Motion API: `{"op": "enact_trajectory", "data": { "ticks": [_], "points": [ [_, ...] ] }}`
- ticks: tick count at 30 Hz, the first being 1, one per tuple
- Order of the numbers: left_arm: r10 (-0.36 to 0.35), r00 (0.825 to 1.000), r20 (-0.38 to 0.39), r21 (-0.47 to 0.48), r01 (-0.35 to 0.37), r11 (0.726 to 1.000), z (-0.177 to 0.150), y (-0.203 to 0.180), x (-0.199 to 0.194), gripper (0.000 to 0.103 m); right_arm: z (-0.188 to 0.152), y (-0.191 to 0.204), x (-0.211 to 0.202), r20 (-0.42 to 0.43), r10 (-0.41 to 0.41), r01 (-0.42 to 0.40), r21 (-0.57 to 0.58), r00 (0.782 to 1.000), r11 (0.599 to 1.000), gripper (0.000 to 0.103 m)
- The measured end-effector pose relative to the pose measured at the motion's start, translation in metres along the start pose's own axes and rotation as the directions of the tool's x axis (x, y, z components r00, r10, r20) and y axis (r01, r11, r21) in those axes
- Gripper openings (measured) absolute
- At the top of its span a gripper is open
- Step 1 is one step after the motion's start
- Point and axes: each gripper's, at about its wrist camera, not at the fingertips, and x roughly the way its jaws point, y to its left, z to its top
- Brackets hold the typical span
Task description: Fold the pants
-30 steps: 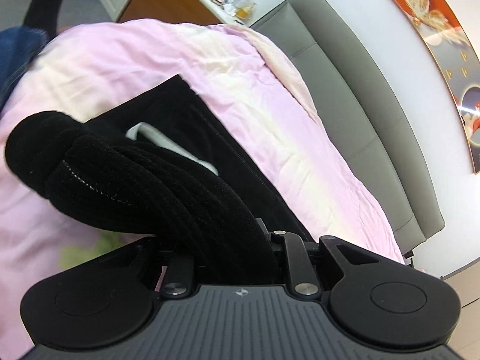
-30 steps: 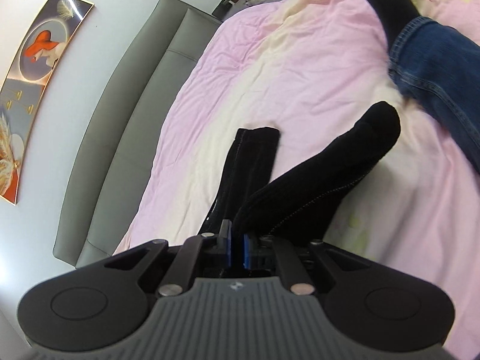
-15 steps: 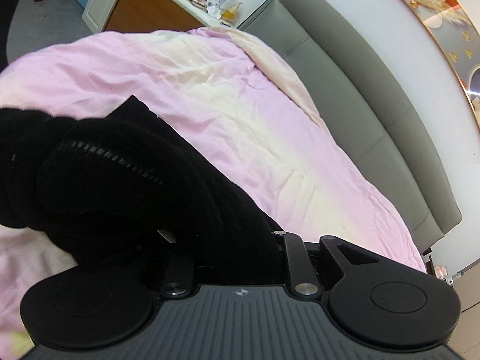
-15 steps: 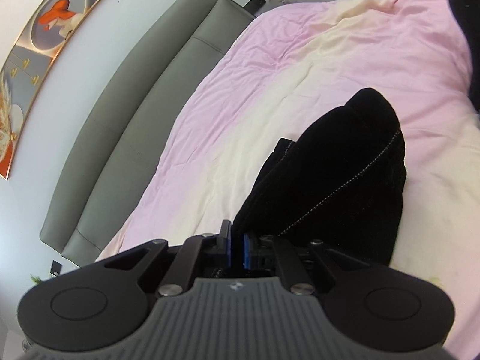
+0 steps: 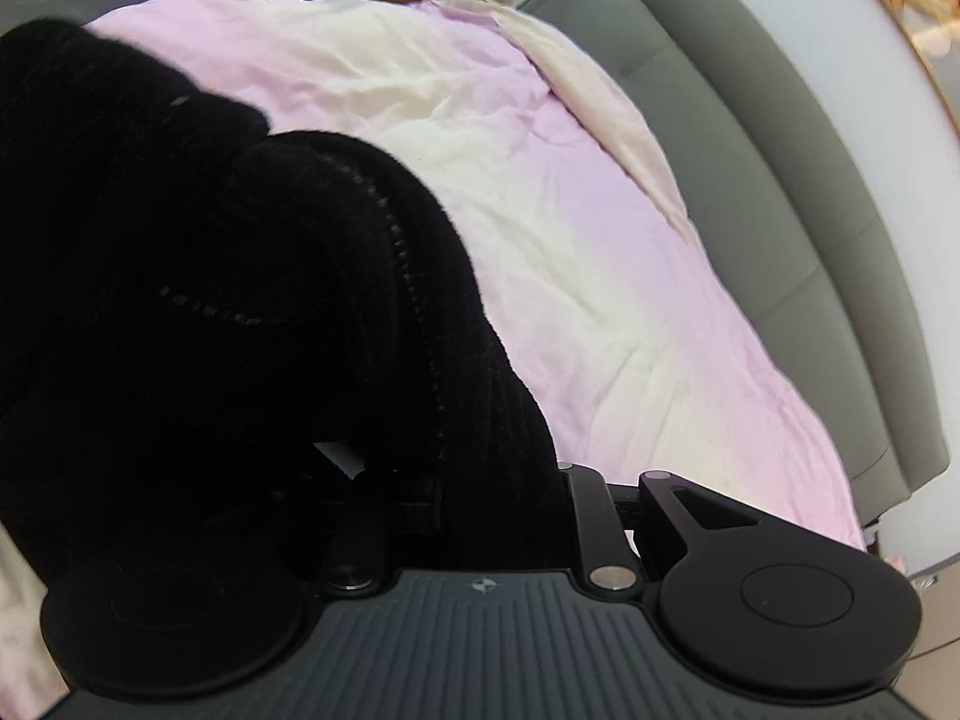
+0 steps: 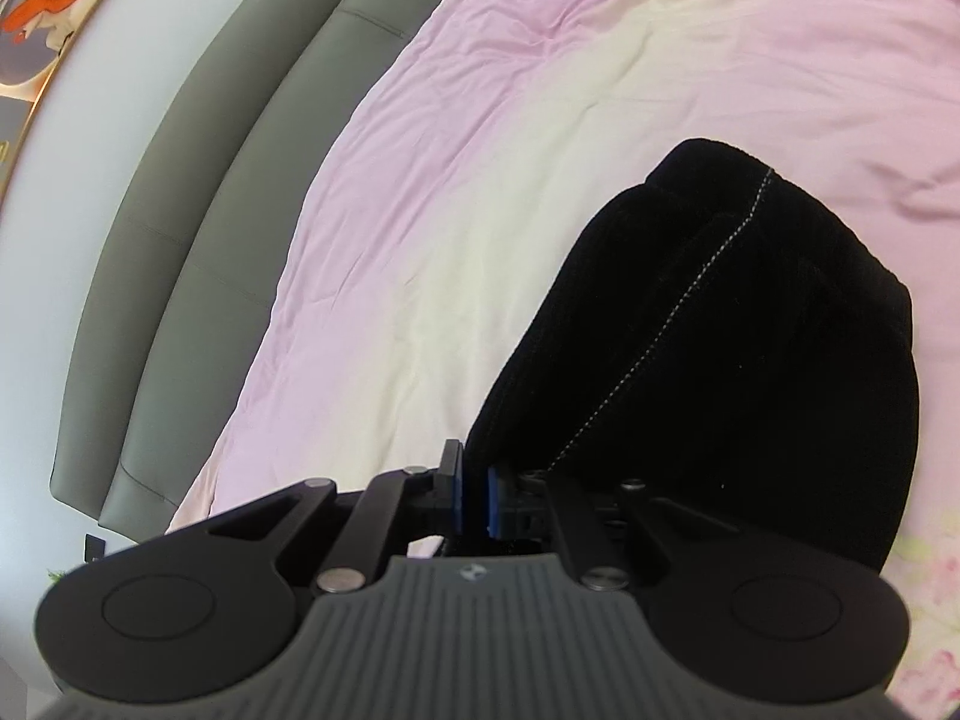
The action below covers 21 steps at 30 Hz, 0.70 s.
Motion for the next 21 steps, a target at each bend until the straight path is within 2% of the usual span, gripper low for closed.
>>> {"op": "enact_trajectory", "data": {
  "ticks": [3,5,7,9,10,11,12,14,15,16,17,18,19,20,21],
  "points": [
    [0.025,0.996,-0.081,-0.072,-0.031,0.997,0.018,0.004,0.03,0.025,0.011,0.008,0.037,-0.05,-0.045,0.047,0.039,0.998,0.998,0.003],
    [0.086,0.988,-0.129,-0.053,-0.093,0.994,0.021,0.004,0.053,0.027,0.015,0.009,0.069,-0.088,-0.091,0.096,0.046,0.992,0.994,0.004],
    [0.136,0.979,-0.152,-0.019,-0.14,0.99,0.02,0.003,0.069,0.029,0.016,0.008,0.102,-0.148,-0.171,0.174,0.007,0.974,0.985,0.008],
    [0.138,0.976,-0.169,-0.044,-0.148,0.988,0.022,0.006,0.07,0.034,0.021,0.001,0.122,-0.19,-0.203,0.214,0.041,0.96,0.976,0.008],
    [0.112,0.976,-0.186,-0.073,-0.127,0.989,0.025,0.007,0.068,0.037,0.024,-0.001,0.123,-0.198,-0.193,0.213,0.088,0.961,0.973,0.013],
    [0.07,0.976,-0.205,-0.126,-0.098,0.987,0.03,0.012,0.065,0.042,0.027,0.0,0.123,-0.206,-0.173,0.2,0.12,0.963,0.972,0.028],
    [0.029,0.975,-0.219,-0.188,-0.071,0.98,0.037,0.018,0.061,0.043,0.031,0.004,0.12,-0.21,-0.14,0.17,0.133,0.968,0.976,0.035],
    [-0.061,0.971,-0.23,-0.314,-0.015,0.949,0.048,0.031,0.053,0.044,0.04,0.012,0.111,-0.2,-0.045,0.08,0.17,0.979,0.982,0.038],
    [-0.103,0.969,-0.225,-0.363,0.014,0.932,0.054,0.037,0.049,0.045,0.046,0.013,0.105,-0.181,0.04,-0.003,0.204,0.983,0.979,0.038],
    [-0.15,0.967,-0.205,-0.425,0.051,0.904,0.057,0.046,0.046,0.05,0.051,0.014,0.097,-0.122,0.146,-0.115,0.228,0.982,0.967,0.037],
    [-0.21,0.964,-0.165,-0.507,0.1,0.856,0.058,0.059,0.043,0.06,0.057,0.015,0.087,-0.051,0.222,-0.207,0.215,0.974,0.954,0.036],
    [-0.268,0.956,-0.118,-0.596,0.148,0.79,0.054,0.074,0.043,0.064,0.063,0.018,0.079,0.001,0.229,-0.226,0.172,0.973,0.959,0.037],
    [-0.313,0.946,-0.086,-0.685,0.172,0.708,0.047,0.089,0.046,0.072,0.068,0.02,0.075,0.021,0.19,-0.191,0.137,0.982,0.972,0.038],
    [-0.327,0.943,-0.064,-0.749,0.171,0.64,0.04,0.101,0.049,0.074,0.072,0.019,0.076,0.01,0.142,-0.142,0.131,0.99,0.981,0.038],
    [-0.323,0.945,-0.053,-0.775,0.165,0.61,0.034,0.11,0.049,0.074,0.073,0.016,0.078,-0.012,0.122,-0.119,0.144,0.992,0.982,0.038]
  ]
}}
